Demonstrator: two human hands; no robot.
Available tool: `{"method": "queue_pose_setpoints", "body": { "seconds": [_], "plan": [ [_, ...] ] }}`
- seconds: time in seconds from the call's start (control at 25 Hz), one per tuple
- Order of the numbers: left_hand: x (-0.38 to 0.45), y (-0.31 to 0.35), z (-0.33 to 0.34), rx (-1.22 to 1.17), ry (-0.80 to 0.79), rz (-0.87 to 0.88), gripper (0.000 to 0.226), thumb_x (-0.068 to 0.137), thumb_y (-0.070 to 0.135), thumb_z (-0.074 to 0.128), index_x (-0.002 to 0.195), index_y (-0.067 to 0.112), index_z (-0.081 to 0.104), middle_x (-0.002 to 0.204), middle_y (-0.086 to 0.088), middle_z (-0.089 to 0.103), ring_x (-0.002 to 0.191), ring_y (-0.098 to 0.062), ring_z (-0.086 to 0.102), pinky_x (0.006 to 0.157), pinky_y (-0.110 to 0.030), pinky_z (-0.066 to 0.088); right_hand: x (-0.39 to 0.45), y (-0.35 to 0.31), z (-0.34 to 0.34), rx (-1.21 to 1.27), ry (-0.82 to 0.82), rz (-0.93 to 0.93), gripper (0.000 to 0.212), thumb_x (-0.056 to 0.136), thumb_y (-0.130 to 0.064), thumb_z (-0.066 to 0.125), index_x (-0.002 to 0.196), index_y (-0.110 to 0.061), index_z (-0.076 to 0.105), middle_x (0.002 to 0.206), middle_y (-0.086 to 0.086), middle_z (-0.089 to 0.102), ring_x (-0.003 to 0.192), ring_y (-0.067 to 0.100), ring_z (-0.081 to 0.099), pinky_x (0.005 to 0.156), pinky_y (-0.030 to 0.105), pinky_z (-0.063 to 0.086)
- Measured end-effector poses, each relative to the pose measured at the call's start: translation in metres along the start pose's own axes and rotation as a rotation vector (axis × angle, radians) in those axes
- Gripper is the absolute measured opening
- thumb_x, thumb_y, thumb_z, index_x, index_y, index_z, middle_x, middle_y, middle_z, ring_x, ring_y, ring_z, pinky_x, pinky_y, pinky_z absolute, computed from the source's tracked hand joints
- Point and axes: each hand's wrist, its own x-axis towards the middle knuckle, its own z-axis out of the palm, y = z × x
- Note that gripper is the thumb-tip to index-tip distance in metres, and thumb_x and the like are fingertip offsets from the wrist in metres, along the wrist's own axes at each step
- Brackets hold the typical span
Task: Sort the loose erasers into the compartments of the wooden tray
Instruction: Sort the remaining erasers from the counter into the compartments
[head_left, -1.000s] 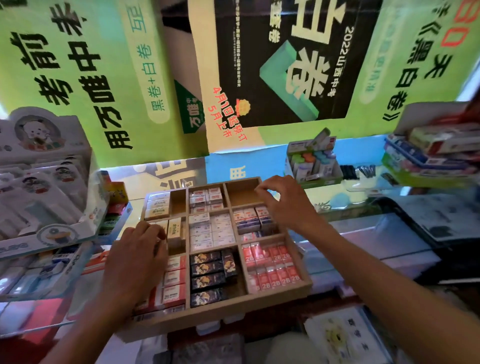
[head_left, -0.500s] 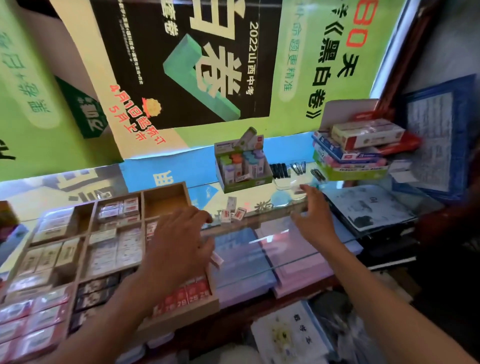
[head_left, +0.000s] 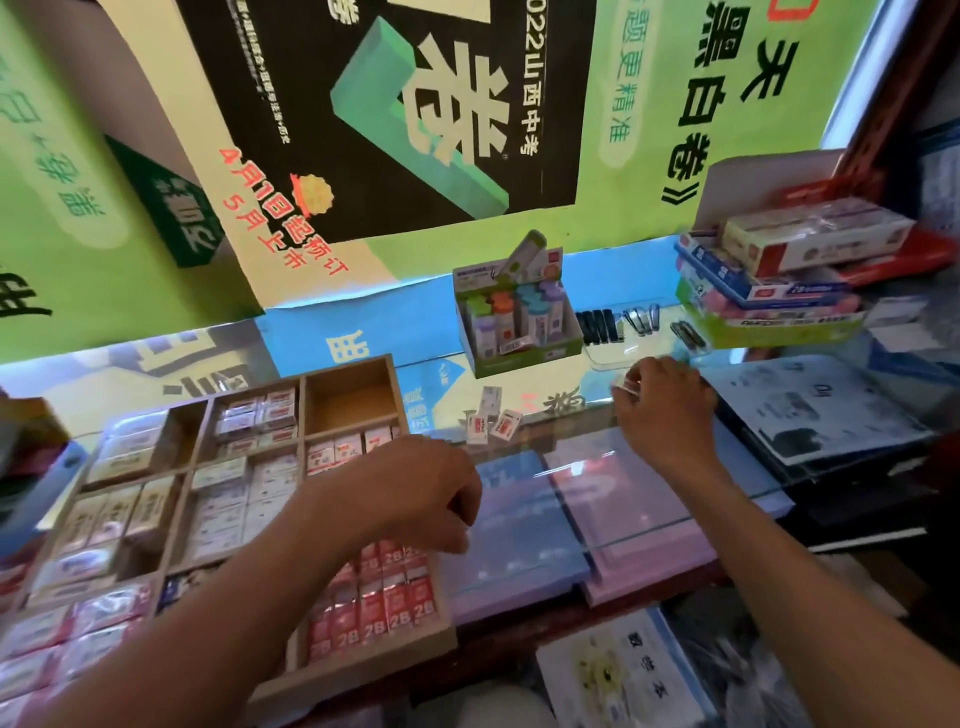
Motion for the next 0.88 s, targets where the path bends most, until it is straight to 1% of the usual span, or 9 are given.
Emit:
{"method": "queue_pose_setpoints", "body": {
  "seconds": [0.12, 0.24, 0.32, 0.48, 0.6, 0.68, 0.76, 0.8, 0.88],
  "plan": [
    [0.015, 0.000, 0.003, -0.142, 0.140, -0.046, 0.014, 0.088, 0.036, 0.067, 0.088, 0.022, 0.070, 0.081, 0.010, 0.068, 0.073, -0.008, 0.062, 0.069, -0.027, 0.048, -0.001, 0.000, 0.002, 0.068, -0.006, -0.083, 0.022, 0.096, -0.033, 0.057, 0.100, -0.012, 0.058, 0.106, 0.011, 0.060, 0.098, 0.033, 0.051, 0.082, 0.041, 0.037],
    [0.032, -0.002, 0.006, -0.597, 0.288, -0.201, 0.004, 0.093, 0.021, 0.066, 0.093, 0.022, 0.069, 0.075, 0.005, 0.074, 0.063, -0.006, 0.070, 0.067, -0.024, 0.051, 0.000, 0.001, 0.002, 0.075, -0.001, -0.107, 0.021, 0.096, -0.032, 0.057, 0.101, -0.012, 0.057, 0.105, 0.010, 0.060, 0.097, 0.032, 0.051, 0.080, 0.041, 0.037],
    [0.041, -0.003, 0.006, -0.691, 0.277, -0.224, 0.007, 0.093, 0.016, 0.065, 0.093, 0.021, 0.069, 0.077, 0.000, 0.076, 0.063, -0.008, 0.072, 0.067, -0.025, 0.053, 0.000, 0.002, 0.004, 0.071, -0.003, -0.109, 0.021, 0.097, -0.033, 0.056, 0.100, -0.012, 0.056, 0.105, 0.009, 0.059, 0.097, 0.032, 0.050, 0.080, 0.041, 0.037],
    [0.048, 0.001, 0.008, -0.599, 0.196, -0.248, 0.005, 0.093, 0.019, 0.066, 0.094, 0.023, 0.069, 0.087, 0.002, 0.075, 0.066, -0.008, 0.071, 0.076, -0.034, 0.059, 0.001, 0.002, 0.004, 0.055, -0.001, -0.110, 0.022, 0.097, -0.033, 0.055, 0.102, -0.011, 0.056, 0.107, 0.010, 0.060, 0.099, 0.032, 0.051, 0.081, 0.041, 0.037],
    [0.051, 0.006, 0.009, -0.484, 0.382, -0.298, 0.016, 0.093, 0.034, 0.063, 0.105, 0.024, 0.067, 0.101, 0.003, 0.070, 0.093, -0.016, 0.069, 0.080, -0.032, 0.051, 0.000, 0.002, 0.004, 0.040, -0.002, -0.111, 0.023, 0.097, -0.033, 0.055, 0.105, -0.011, 0.056, 0.109, 0.011, 0.059, 0.100, 0.033, 0.052, 0.083, 0.042, 0.038],
    [0.056, 0.010, 0.012, -0.342, 0.436, -0.405, 0.054, 0.091, 0.059, 0.054, 0.133, 0.026, 0.049, 0.133, -0.003, 0.052, 0.121, -0.025, 0.053, 0.092, -0.039, 0.046, 0.000, 0.002, 0.005, 0.026, -0.001, -0.118, 0.023, 0.098, -0.033, 0.054, 0.106, -0.011, 0.056, 0.110, 0.010, 0.059, 0.101, 0.032, 0.052, 0.083, 0.042, 0.038],
    [0.064, 0.022, 0.018, -0.191, 0.334, -0.497, 0.080, 0.088, 0.075, 0.040, 0.151, 0.030, 0.019, 0.155, -0.007, 0.023, 0.138, -0.034, 0.031, 0.101, -0.050, 0.039, 0.000, 0.001, 0.005, 0.010, 0.000, -0.119, 0.023, 0.098, -0.033, 0.054, 0.106, -0.011, 0.056, 0.110, 0.010, 0.059, 0.101, 0.032, 0.052, 0.083, 0.042, 0.038],
    [0.070, 0.028, 0.023, -0.121, 0.307, -0.520, 0.082, 0.089, 0.076, 0.035, 0.153, 0.030, 0.011, 0.159, -0.008, 0.015, 0.141, -0.037, 0.025, 0.103, -0.052, 0.036, 0.000, 0.001, 0.005, 0.006, 0.002, -0.122, 0.023, 0.098, -0.033, 0.054, 0.106, -0.011, 0.056, 0.110, 0.011, 0.059, 0.100, 0.033, 0.052, 0.083, 0.042, 0.038],
    [0.084, 0.037, 0.037, -0.010, 0.307, -0.539, 0.072, 0.097, 0.065, 0.031, 0.154, 0.025, 0.014, 0.155, -0.012, 0.022, 0.139, -0.039, 0.024, 0.100, -0.052, 0.037, -0.001, 0.002, 0.006, 0.005, 0.002, -0.127, 0.023, 0.098, -0.033, 0.054, 0.105, -0.011, 0.056, 0.109, 0.011, 0.059, 0.100, 0.032, 0.052, 0.082, 0.042, 0.038]
  ]
}}
